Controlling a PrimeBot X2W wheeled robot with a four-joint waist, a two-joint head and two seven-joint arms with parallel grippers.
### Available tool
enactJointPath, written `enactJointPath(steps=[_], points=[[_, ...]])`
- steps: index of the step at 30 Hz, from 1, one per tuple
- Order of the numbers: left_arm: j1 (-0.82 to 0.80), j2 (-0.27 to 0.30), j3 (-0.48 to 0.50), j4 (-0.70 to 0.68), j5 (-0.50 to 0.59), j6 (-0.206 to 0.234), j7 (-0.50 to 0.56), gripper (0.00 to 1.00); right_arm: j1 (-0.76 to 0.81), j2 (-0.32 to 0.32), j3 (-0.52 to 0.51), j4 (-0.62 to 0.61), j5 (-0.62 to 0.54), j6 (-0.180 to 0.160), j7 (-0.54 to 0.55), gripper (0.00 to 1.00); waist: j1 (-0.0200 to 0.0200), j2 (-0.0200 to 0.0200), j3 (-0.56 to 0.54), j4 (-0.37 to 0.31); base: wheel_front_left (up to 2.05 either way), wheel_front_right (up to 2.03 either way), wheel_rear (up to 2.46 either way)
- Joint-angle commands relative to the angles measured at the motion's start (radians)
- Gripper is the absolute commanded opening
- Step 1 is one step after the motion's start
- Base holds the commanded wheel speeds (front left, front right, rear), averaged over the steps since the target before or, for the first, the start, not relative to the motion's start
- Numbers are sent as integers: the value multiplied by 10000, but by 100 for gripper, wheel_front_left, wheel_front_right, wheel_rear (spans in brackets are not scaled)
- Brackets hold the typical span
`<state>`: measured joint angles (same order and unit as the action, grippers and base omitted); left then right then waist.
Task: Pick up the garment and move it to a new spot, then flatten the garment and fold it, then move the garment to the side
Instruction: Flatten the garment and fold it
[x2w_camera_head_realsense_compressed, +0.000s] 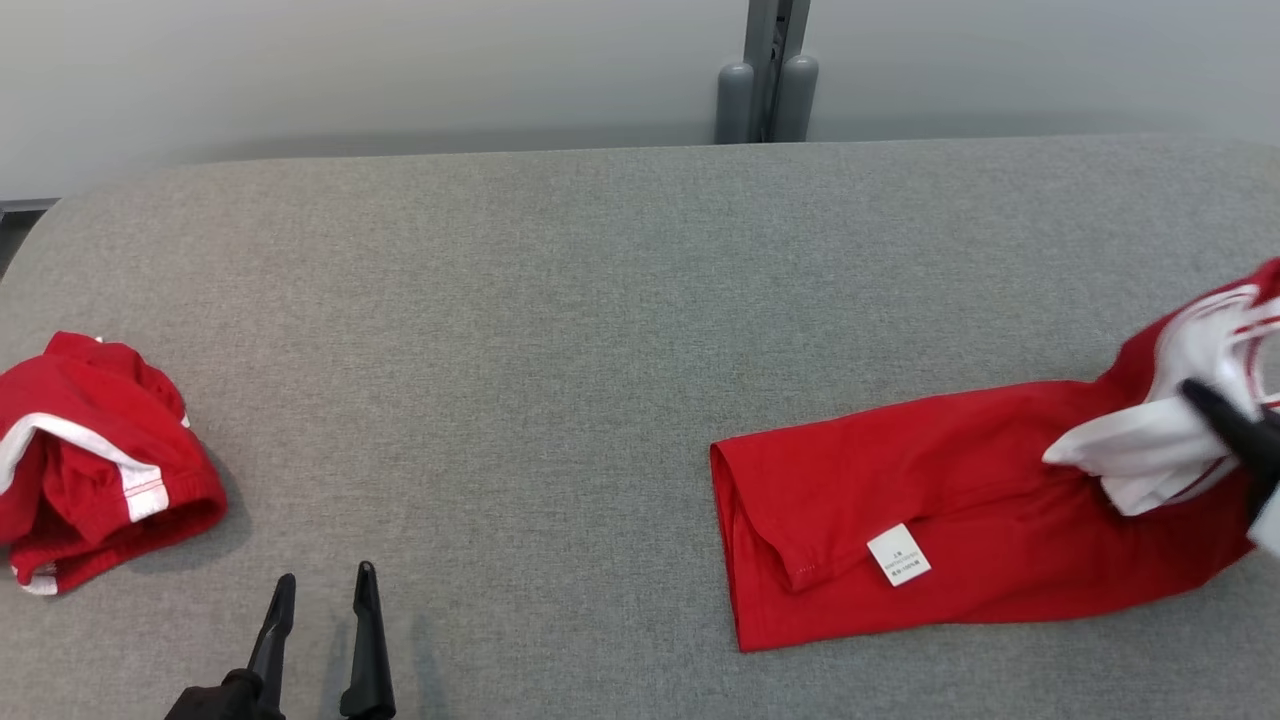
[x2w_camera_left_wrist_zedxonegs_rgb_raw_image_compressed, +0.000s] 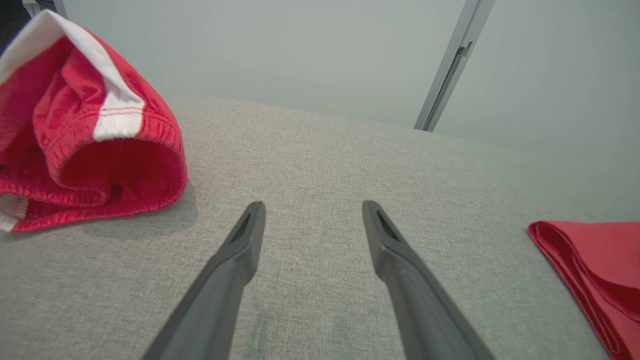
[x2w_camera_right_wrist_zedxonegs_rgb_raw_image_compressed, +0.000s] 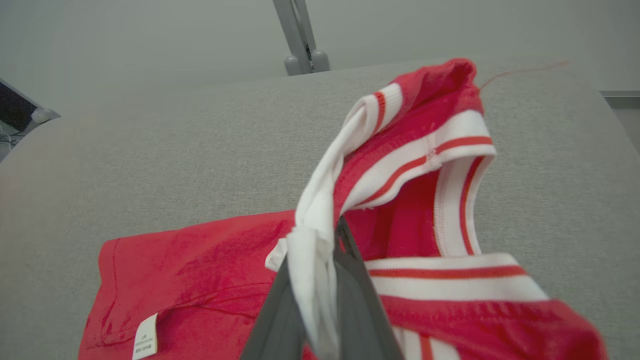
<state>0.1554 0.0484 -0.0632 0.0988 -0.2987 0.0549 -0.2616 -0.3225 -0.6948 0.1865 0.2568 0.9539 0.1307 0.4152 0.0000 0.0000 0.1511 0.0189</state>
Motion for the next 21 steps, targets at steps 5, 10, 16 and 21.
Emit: enactJointPath(steps=[5,10,16,21], points=[[46,41,-77,30,-71,2,-46,100,749,812,1094,-2137,-155,1,360,0,0,0,-11,-219,0,0,0],[-141,39,-233,159,-35,4,-46,100,713,2658,2345,-2211,-892,1,310,0,0,0,-26,-298,0,0,0],[-136,39,-343,260,32,18,-46,100,644,4320,3021,-1113,-1603,3,-234,0,0,0,-92,-140,0,0,0],[38,42,-412,364,88,-19,-46,100,361,5085,3179,-333,-1863,3,-691,0,0,0,-96,-77,0,0,0]])
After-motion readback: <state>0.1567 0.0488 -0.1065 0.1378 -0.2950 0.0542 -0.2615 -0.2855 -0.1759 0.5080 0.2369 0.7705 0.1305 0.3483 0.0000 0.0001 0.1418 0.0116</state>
